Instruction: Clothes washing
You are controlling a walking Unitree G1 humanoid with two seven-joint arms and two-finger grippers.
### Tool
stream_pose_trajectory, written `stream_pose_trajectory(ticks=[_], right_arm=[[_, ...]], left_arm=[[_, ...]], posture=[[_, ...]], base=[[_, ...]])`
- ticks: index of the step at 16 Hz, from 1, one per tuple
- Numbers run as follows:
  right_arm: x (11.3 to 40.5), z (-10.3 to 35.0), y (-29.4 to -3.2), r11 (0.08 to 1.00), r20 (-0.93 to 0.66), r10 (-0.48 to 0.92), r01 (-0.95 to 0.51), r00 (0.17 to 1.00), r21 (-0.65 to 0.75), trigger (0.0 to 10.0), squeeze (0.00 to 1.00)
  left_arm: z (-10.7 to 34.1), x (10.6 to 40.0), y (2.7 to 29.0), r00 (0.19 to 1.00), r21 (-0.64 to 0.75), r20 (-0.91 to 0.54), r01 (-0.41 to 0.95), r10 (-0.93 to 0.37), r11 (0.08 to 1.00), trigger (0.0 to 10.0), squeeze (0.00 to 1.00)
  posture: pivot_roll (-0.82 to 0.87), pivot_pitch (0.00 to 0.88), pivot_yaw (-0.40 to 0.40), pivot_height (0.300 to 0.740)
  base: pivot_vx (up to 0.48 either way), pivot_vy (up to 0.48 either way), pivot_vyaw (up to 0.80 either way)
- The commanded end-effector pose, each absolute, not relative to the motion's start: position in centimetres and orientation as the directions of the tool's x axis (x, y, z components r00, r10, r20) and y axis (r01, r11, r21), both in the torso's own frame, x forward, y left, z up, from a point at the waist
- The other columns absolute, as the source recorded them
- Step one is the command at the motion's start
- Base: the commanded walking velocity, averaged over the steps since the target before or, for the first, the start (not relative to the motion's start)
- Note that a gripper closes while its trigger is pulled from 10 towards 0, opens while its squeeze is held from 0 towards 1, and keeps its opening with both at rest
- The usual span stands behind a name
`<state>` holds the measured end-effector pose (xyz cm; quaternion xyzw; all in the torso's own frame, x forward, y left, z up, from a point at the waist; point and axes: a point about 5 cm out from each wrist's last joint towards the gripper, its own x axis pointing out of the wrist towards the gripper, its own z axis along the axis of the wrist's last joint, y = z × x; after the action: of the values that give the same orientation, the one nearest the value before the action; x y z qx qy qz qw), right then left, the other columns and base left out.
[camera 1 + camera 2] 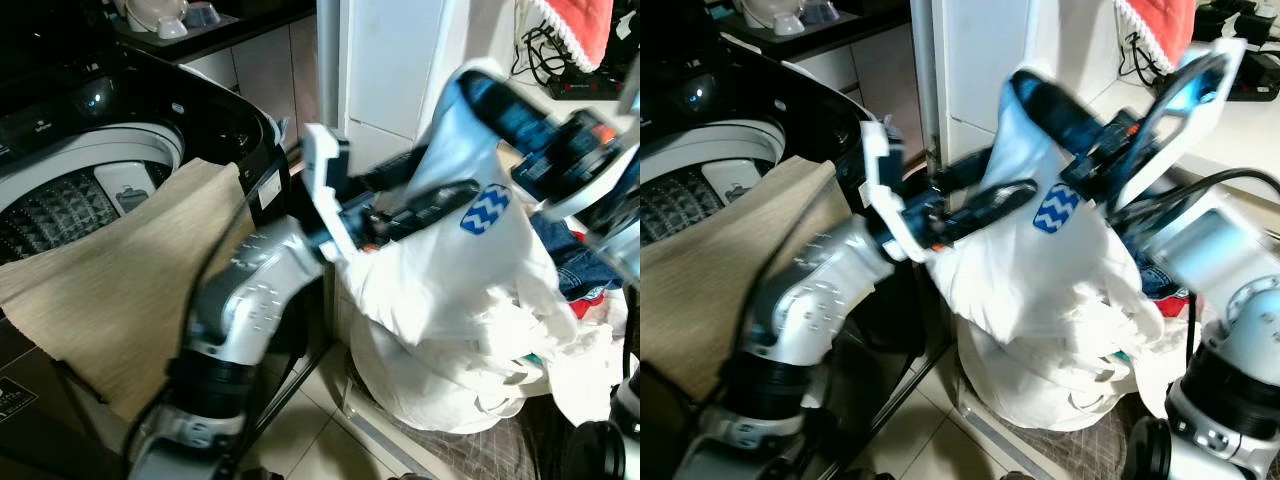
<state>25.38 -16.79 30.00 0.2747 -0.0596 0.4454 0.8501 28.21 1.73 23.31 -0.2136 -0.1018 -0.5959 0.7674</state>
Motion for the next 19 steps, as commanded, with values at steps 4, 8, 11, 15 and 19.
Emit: stream_pose_trajectory(ticks=[4, 8, 11, 15, 19], right_arm=[[25.0, 30.1, -16.4, 0.451, 0.34, 0.739, -0.802, 0.582, 0.393, 0.0, 0.0], [25.0, 30.0, -16.4, 0.457, 0.339, 0.735, -0.799, 0.587, 0.39, 0.0, 0.0], [25.0, 29.9, -16.4, 0.461, 0.336, 0.735, -0.798, 0.589, 0.388, 0.0, 0.0], [24.9, 29.8, -16.2, 0.463, 0.332, 0.738, -0.798, 0.588, 0.386, 0.0, 0.0], [24.9, 29.7, -16.2, 0.464, 0.33, 0.738, -0.797, 0.589, 0.386, 0.0, 0.0]], left_arm=[[23.9, 27.3, 0.7, 0.186, -0.172, 0.426, 0.978, -0.885, 0.122, 10.0, 0.0], [23.1, 27.5, 0.9, 0.211, -0.17, 0.392, 0.973, -0.895, 0.155, 0.0, 0.0], [23.1, 27.9, 1.4, 0.233, -0.17, 0.385, 0.969, -0.893, 0.179, 0.0, 0.0], [22.5, 28.4, 1.4, 0.299, -0.21, 0.295, 0.947, -0.907, 0.244, 0.0, 0.0], [22.3, 28.3, 1.4, 0.27, -0.186, 0.292, 0.957, -0.918, 0.222, 0.0, 0.0]], posture=[[-0.24, 0.007, 0.055, 0.74], [-0.24, 0.004, 0.056, 0.74], [-0.24, 0.001, 0.056, 0.74], [-0.24, 0.0, 0.059, 0.74], [-0.24, 0.0, 0.059, 0.74]], base=[[0.0, 0.0, 0.0], [0.0, 0.0, 0.0], [0.0, 0.0, 0.0], [0.0, 0.0, 0.0], [0.0, 0.0, 0.0]])
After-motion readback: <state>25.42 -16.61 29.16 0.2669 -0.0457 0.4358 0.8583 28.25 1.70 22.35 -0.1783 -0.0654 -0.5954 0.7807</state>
